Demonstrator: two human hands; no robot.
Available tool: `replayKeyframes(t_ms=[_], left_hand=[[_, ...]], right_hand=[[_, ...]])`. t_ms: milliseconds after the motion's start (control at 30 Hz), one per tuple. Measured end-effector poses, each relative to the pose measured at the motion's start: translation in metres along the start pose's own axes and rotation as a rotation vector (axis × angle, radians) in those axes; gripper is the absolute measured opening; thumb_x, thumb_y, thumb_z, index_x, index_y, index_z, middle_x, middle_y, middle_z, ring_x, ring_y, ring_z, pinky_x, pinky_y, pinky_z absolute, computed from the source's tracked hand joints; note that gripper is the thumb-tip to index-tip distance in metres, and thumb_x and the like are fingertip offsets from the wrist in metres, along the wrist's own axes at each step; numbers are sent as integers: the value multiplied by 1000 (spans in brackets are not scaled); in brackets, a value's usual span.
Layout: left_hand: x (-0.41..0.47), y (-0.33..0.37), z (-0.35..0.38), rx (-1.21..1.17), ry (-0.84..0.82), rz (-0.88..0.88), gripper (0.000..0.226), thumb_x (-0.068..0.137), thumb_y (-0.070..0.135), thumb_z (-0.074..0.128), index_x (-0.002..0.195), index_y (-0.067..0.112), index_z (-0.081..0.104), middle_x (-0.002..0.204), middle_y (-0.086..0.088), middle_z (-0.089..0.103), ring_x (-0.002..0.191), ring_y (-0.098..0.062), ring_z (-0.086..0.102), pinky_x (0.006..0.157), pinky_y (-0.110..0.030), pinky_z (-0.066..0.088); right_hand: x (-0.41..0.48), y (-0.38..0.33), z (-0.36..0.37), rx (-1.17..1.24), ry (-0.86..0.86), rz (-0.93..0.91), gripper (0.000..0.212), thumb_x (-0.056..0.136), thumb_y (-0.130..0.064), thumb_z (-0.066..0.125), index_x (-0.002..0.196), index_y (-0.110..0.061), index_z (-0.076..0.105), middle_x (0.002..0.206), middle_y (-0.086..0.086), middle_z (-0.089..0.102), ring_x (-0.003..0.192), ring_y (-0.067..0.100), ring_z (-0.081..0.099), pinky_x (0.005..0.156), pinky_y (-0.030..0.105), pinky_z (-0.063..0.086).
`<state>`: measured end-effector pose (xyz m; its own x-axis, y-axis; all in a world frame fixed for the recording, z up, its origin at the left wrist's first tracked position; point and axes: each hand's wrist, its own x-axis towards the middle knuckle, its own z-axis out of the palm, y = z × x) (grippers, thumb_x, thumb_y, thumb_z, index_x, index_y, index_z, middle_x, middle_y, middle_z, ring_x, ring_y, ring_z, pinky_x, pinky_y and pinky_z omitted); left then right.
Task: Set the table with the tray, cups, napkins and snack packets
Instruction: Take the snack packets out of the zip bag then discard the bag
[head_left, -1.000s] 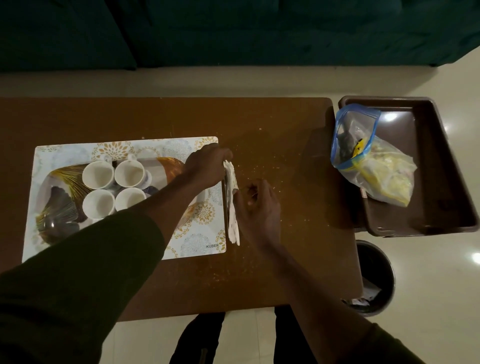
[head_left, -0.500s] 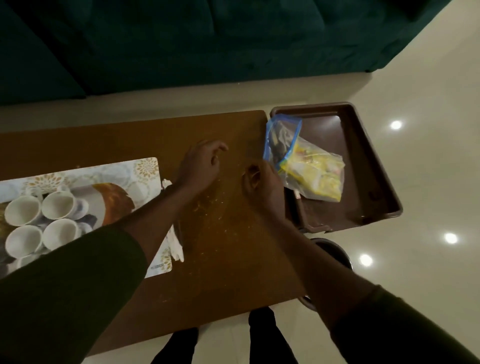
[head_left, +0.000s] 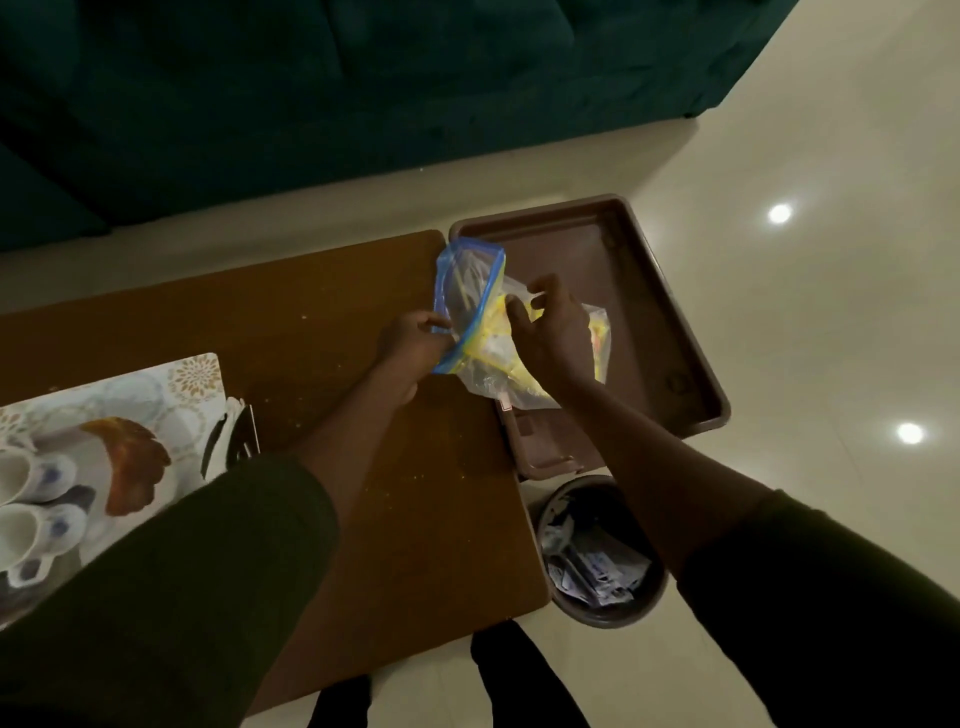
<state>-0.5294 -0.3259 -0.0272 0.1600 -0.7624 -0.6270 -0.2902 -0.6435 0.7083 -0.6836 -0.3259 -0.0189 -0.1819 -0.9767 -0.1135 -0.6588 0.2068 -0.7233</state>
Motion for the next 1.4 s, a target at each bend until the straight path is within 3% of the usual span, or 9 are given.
replayKeyframes(t_ms=[133, 300, 433, 600, 833, 1033, 1133, 1233, 1400], left_hand=[[-6, 4, 18, -109, -174, -152, 39, 86, 9, 69, 121, 22, 57, 126, -1, 48, 112, -25, 53, 86, -44, 48], [-6, -1, 19, -34, -390, -51, 40, 83, -3, 68, 111, 19, 51, 115, -8, 55, 89, -22, 60, 85, -44, 52], [1, -1, 8, -32, -146, 87, 25, 83, 10, 72, 91, 21, 51, 94, -1, 55, 88, -21, 55, 70, -37, 51], [6, 6, -15, -221, 71, 123, 27, 82, 7, 71, 92, 22, 51, 89, -3, 52, 83, -22, 55, 55, -30, 52], [-8, -2, -67, -84, 465, 296, 54, 75, 5, 76, 122, 4, 50, 126, -11, 52, 117, -26, 51, 82, -27, 46], [-34, -6, -99, -296, 312, 377, 43, 81, -16, 48, 97, 23, 59, 110, 4, 59, 103, -13, 56, 74, -26, 50], [-45, -10, -107, -297, 257, 409, 56, 78, -19, 45, 119, 15, 62, 127, -1, 60, 107, -10, 59, 76, -23, 53], [-53, -14, -111, -303, 193, 431, 67, 76, -21, 45, 133, 15, 55, 134, 1, 56, 98, 3, 62, 76, -21, 54], [-57, -16, -118, -328, 126, 471, 68, 81, -18, 46, 137, 19, 52, 142, -1, 53, 112, -7, 61, 85, -30, 57]], right_hand=[[17, 1, 9, 2, -110, 132, 65, 84, -54, 59, 128, -10, 40, 122, 13, 60, 110, 28, 57, 77, 31, 40], [30, 2, 14, -21, -126, 183, 52, 78, -12, 59, 125, -7, 37, 105, 16, 60, 91, 33, 61, 68, 32, 39], [30, -12, 10, 66, -51, 66, 34, 70, -2, 47, 101, -13, 44, 61, -1, 48, 51, 17, 47, 45, 26, 31], [28, -54, -9, 236, 17, -81, 21, 76, -2, 50, 74, -22, 46, 65, -13, 51, 58, 3, 48, 47, 10, 35], [6, -117, -12, 468, 0, -124, 12, 77, -3, 44, 73, -13, 48, 52, -6, 46, 40, 2, 38, 39, 11, 28], [-12, -110, 6, 279, -28, -40, 11, 80, -5, 51, 86, -11, 55, 68, -10, 53, 67, 8, 52, 64, 25, 42], [-27, -104, 13, 101, 36, -199, 26, 76, 0, 55, 102, -4, 56, 94, 2, 61, 90, 21, 56, 77, 32, 43], [-48, -121, 17, 185, 113, -480, 21, 73, 7, 53, 88, -6, 59, 85, 2, 64, 79, 17, 59, 67, 27, 46], [-58, -134, 45, -21, -245, -339, 12, 80, -8, 56, 86, -10, 66, 82, 1, 71, 77, 18, 66, 65, 28, 49]])
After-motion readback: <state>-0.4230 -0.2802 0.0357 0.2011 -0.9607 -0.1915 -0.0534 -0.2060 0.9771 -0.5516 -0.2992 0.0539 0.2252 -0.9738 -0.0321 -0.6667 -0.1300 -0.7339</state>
